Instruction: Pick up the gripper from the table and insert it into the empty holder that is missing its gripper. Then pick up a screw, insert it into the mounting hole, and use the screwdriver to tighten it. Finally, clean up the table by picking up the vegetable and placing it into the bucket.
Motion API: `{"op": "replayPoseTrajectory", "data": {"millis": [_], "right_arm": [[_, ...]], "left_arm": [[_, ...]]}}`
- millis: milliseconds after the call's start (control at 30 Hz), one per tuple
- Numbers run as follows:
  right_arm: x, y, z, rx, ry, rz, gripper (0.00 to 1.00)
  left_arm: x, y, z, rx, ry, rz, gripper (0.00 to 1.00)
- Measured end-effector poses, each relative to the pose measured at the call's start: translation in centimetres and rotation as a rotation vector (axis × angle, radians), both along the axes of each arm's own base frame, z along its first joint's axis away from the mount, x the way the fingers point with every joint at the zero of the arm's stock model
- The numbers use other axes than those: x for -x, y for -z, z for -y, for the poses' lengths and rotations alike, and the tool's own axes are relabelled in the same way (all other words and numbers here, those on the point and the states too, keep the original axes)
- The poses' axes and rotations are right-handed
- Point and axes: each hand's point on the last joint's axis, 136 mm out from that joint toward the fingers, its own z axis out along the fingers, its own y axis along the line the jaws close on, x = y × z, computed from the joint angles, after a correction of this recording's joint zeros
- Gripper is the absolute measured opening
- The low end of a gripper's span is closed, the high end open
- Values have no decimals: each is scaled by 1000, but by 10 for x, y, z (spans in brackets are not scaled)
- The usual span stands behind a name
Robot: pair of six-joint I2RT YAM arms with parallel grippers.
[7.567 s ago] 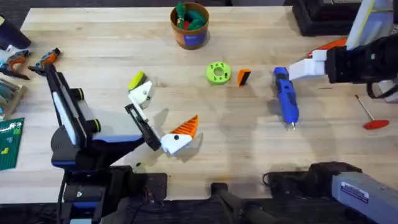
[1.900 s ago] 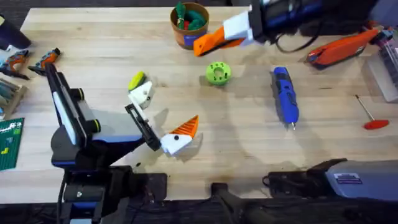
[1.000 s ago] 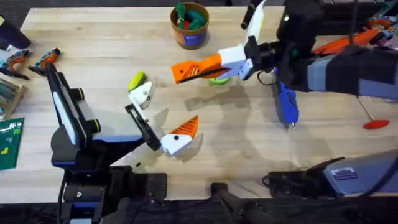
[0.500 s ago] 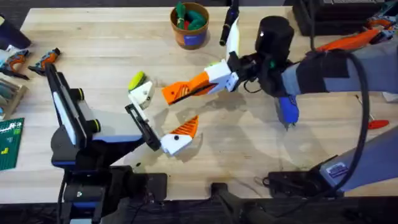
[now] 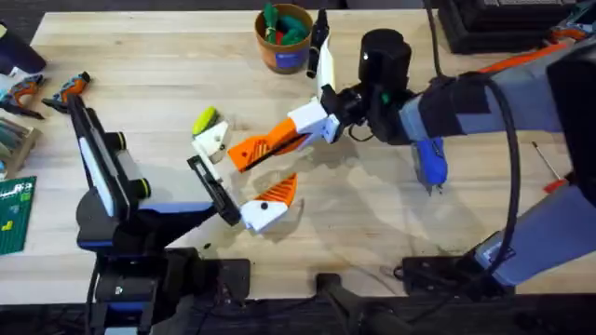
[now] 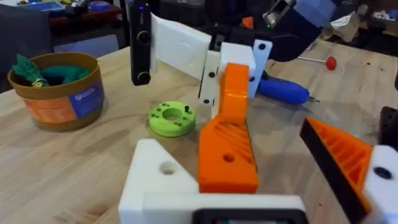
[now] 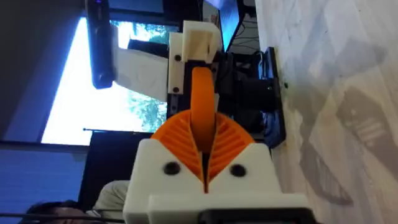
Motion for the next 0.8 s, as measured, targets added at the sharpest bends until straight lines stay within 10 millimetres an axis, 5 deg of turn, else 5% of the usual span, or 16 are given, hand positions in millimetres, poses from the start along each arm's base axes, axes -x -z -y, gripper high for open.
{"op": "replayPoseTrajectory", "data": {"millis": [800], "right_arm": [[-11,-7,-8,8,37,1,14]], "left_arm": [[0,0,0,0,0,0,986]]}}
